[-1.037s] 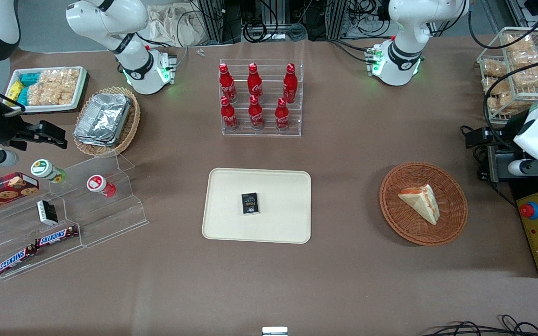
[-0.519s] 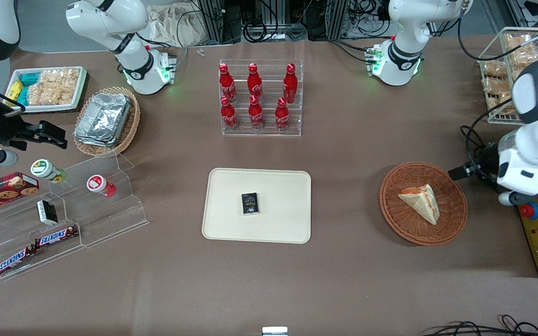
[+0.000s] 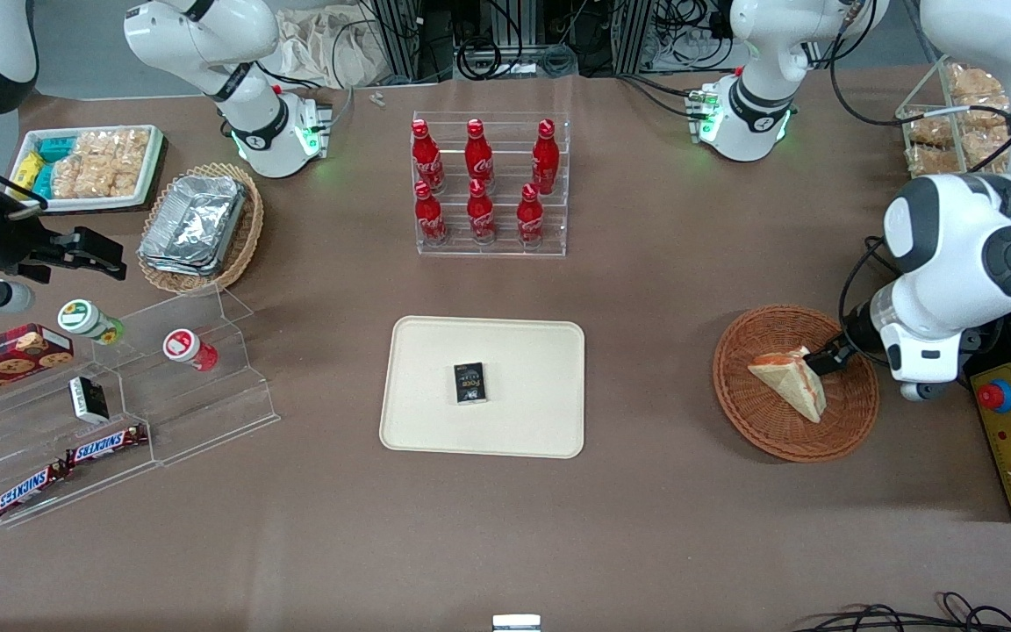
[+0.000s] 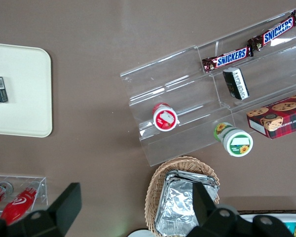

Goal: Place sandwich from basket to tray
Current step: 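Close the left gripper on the triangular sandwich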

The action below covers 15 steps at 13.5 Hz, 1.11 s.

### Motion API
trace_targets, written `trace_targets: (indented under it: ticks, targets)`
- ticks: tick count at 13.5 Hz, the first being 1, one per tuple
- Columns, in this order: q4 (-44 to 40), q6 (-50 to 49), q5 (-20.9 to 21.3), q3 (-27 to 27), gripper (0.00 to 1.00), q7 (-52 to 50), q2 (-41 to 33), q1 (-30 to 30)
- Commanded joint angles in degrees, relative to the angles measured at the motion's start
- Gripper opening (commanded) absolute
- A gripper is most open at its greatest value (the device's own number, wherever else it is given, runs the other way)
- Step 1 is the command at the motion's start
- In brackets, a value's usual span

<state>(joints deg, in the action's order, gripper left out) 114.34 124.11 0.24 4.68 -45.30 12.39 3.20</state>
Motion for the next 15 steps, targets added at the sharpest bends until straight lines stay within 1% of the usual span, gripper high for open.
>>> trace_targets:
  ticks: [1, 3, 5, 9, 11, 12, 13, 14, 15]
  targets:
    - [1.49, 4.19, 0.81, -0.20, 1.00, -2.24, 1.58, -0.03]
    - [2.90, 8.76, 0.81, -0.20, 1.00, -3.56, 3.77, -0.03]
    - [3.96, 11.23, 0.81, -0.29, 1.00, -3.65, 5.62, 0.06]
    - [7.64, 17.90, 0.72, -0.38, 1.00, -4.00, 7.21, 0.50]
    - [7.66, 19.15, 0.72, -0.29, 1.00, -5.23, 9.13, 0.41]
    - [6.61, 19.41, 0.64, -0.20, 0.84, -5.93, 10.19, 0.41]
    - [5.81, 19.41, 0.55, -0.12, 0.28, -9.16, 10.38, 0.41]
    - [5.37, 19.41, 0.55, -0.03, 0.00, -10.84, 10.29, 0.41]
    - [4.67, 19.41, 0.63, 0.06, 0.00, -11.64, 10.55, 0.41]
